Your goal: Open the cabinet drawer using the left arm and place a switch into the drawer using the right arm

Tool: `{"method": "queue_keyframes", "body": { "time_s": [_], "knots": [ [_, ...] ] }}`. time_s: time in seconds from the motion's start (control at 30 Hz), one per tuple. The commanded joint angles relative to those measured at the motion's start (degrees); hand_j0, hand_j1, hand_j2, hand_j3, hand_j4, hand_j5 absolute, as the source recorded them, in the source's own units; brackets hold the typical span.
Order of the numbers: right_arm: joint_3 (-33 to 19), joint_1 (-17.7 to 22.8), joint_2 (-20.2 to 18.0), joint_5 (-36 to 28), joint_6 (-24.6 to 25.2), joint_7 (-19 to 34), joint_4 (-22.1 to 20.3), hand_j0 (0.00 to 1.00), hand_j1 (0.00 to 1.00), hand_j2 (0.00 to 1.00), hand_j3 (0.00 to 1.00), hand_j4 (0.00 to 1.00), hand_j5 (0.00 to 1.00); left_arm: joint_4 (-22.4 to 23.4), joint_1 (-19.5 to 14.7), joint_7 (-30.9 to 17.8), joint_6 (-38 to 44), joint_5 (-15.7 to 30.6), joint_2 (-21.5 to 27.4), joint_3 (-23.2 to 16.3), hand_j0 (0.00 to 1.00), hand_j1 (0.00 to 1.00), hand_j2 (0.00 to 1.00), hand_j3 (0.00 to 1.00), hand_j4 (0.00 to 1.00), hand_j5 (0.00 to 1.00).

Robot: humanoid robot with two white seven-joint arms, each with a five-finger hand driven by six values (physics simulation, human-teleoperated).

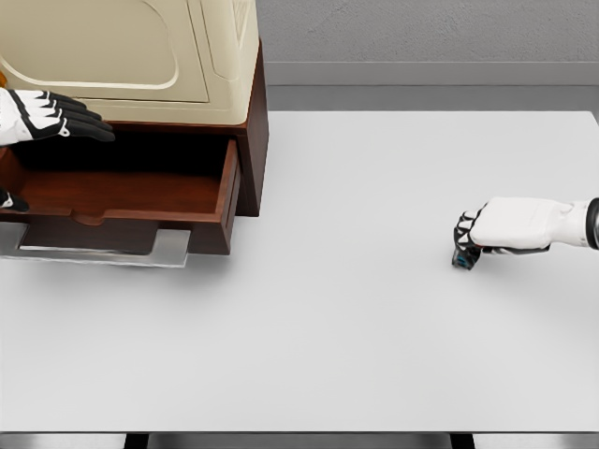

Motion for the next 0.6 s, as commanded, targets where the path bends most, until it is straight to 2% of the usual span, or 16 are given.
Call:
{"method": "queue_keyframes", "body": {
  "time_s": [0.0, 0.4, 0.57],
  "knots": [
    [-0.1, -0.1, -0.1, -0.3, 0.1, 0.0, 0.0, 0.4, 0.4, 0.4, 0.4, 0.4, 0.4, 0.0, 0.0, 0.0, 0.2, 0.4, 0.1, 0.1, 1.0, 1.0, 1.0, 1.0, 1.0, 1.0],
    [-0.2, -3.1, 1.4, -1.8, 0.1, 0.0, -0.4, 0.4, 0.4, 0.4, 0.4, 0.4, 0.4, 0.0, 0.0, 0.0, 0.2, 0.4, 0.1, 0.1, 1.0, 1.0, 1.0, 1.0, 1.0, 1.0],
    [-0.2, -3.3, 1.5, -1.8, 0.1, 0.0, -0.4, 0.3, 0.3, 0.3, 0.3, 0.3, 0.3, 0.0, 0.0, 0.0, 0.2, 0.3, 0.1, 0.1, 1.0, 1.0, 1.0, 1.0, 1.0, 1.0]
  ]
}}
